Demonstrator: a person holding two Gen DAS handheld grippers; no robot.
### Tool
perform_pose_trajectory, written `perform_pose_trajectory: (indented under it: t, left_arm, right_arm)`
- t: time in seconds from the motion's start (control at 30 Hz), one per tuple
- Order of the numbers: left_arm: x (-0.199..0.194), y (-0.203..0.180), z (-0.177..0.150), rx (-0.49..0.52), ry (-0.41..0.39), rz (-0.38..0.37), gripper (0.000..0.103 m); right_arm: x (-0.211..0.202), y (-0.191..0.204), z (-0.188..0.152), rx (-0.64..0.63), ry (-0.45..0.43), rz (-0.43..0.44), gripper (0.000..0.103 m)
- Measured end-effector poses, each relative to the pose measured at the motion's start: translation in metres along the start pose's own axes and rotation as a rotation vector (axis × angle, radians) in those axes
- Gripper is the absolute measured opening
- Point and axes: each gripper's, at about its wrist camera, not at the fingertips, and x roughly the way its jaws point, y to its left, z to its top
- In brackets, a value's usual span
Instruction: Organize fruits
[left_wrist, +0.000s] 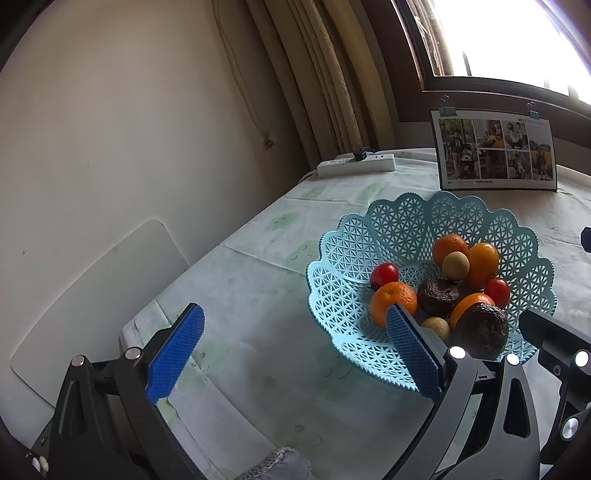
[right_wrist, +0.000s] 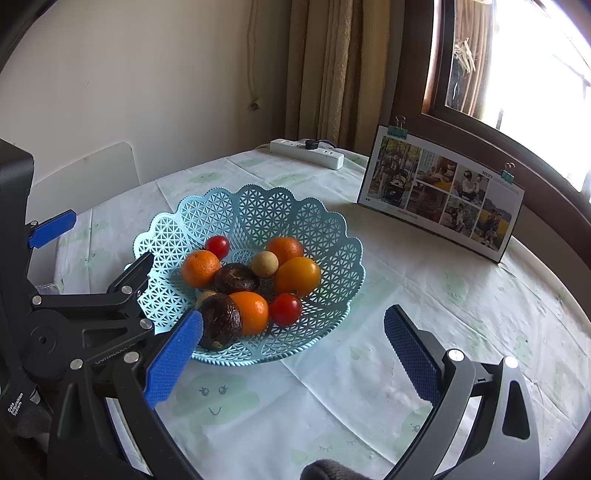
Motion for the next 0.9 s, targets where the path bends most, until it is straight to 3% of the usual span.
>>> perform_pose_trajectory:
  t: [0.9]
  left_arm:
    - [0.0,-0.0005,-0.0009,0.004,0.0,-0.002,0.1]
  right_arm:
    - [0.0015,0.0011,-0.0012,0.005,0.006,0.025,0.098]
